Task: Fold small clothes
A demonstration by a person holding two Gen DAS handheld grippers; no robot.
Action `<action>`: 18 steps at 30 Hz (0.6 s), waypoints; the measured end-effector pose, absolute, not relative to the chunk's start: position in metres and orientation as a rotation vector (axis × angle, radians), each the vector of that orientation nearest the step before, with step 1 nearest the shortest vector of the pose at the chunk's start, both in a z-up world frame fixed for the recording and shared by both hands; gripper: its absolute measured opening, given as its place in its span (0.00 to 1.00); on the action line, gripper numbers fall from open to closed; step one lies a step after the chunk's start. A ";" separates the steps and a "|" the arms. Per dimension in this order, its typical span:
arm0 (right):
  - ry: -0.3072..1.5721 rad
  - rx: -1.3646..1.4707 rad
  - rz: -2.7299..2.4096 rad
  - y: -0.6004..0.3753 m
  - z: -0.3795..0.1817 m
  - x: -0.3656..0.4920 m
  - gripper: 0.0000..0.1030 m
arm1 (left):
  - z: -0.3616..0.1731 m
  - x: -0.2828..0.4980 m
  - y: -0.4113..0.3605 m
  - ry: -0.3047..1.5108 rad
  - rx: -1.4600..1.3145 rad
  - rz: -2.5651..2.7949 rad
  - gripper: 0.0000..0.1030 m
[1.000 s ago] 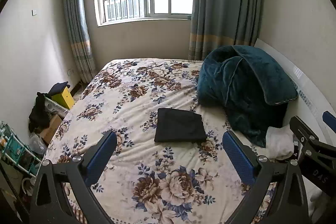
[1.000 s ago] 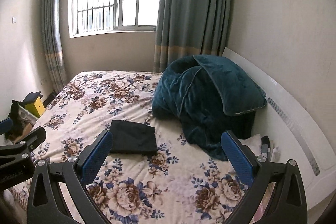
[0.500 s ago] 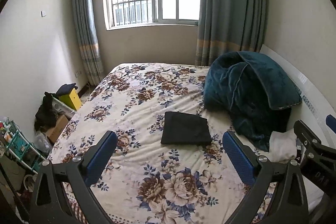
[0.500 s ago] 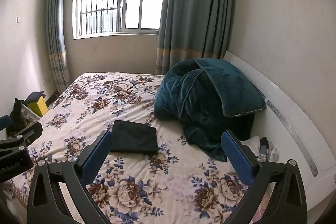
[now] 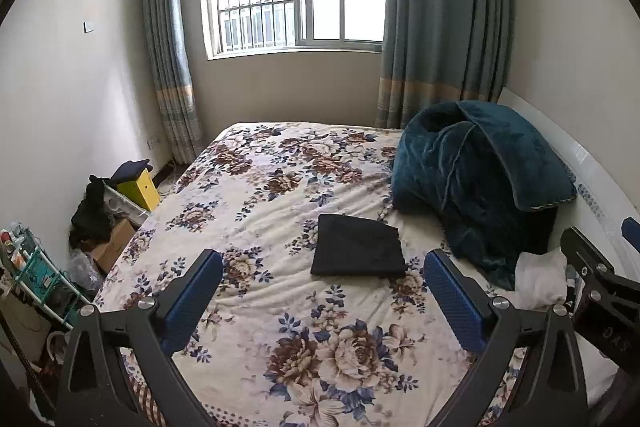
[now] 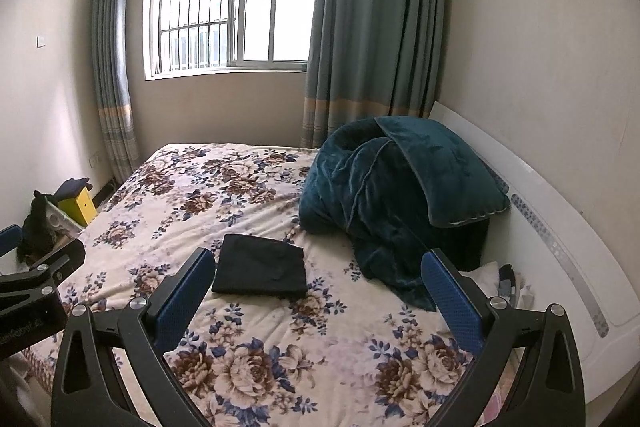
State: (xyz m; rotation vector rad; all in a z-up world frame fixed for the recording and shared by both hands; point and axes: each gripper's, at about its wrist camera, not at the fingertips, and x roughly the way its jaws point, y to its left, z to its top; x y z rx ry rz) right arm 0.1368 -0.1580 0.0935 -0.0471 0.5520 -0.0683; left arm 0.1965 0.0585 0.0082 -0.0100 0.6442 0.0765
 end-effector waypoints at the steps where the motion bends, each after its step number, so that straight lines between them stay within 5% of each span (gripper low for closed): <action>1: 0.553 -0.048 -0.067 -0.158 0.093 0.136 1.00 | 0.009 0.195 0.059 0.643 -0.011 0.077 1.00; 18: 0.540 -0.049 -0.053 -0.152 0.092 0.136 1.00 | 0.015 0.195 0.061 0.638 -0.009 0.073 1.00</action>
